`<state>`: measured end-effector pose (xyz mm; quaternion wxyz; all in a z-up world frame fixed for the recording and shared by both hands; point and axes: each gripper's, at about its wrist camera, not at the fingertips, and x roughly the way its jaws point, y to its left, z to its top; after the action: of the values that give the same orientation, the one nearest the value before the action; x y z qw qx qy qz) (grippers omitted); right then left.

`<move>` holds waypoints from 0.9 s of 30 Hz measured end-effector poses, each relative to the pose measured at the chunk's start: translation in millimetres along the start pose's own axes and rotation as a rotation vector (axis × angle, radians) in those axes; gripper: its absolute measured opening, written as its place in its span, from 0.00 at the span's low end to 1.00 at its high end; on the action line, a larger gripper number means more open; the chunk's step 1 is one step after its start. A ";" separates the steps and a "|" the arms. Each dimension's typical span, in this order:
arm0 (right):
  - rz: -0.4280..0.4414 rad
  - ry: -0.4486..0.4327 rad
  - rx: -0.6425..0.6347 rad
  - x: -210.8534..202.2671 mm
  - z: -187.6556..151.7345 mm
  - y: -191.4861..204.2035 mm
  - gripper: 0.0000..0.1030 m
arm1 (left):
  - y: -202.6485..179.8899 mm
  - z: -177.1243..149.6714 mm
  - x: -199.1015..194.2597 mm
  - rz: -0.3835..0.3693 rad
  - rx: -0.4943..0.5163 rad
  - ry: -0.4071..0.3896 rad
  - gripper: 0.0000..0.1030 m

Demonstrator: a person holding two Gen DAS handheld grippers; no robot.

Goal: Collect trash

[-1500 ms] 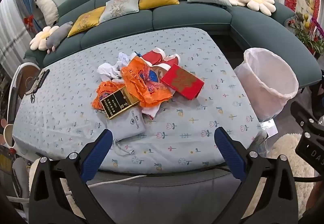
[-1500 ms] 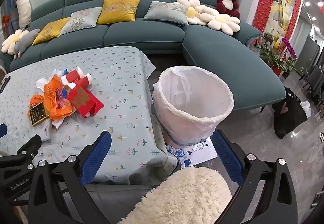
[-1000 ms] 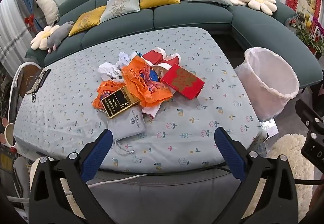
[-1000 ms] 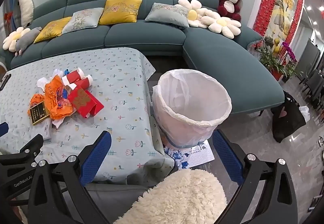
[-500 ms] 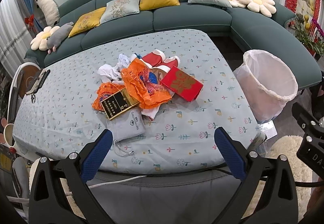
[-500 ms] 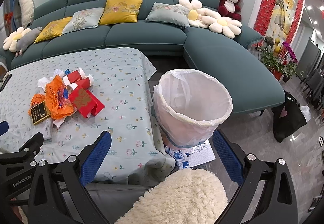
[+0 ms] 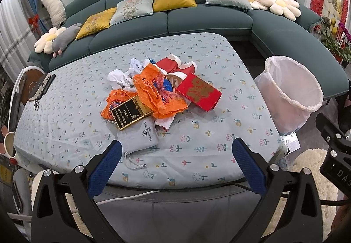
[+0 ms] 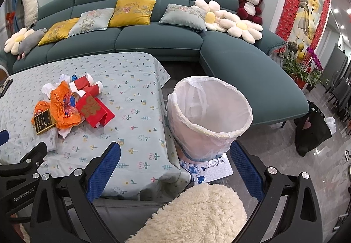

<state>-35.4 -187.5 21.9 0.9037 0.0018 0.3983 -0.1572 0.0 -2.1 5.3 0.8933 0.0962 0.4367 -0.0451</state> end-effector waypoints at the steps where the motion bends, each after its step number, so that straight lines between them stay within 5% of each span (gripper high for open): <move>1: 0.000 -0.001 0.000 0.0 0.2 0.0 0.92 | -0.1 0.2 0.0 0.000 0.000 0.000 0.93; 27: -0.003 -0.008 -0.010 -3.0 2.7 1.7 0.92 | 4.3 -0.4 -5.1 0.015 -0.023 -0.027 0.93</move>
<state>-34.8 -185.4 25.7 0.9050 -0.0038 0.3956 -0.1565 -2.8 2.2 9.7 0.9005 0.0887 0.4243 -0.0345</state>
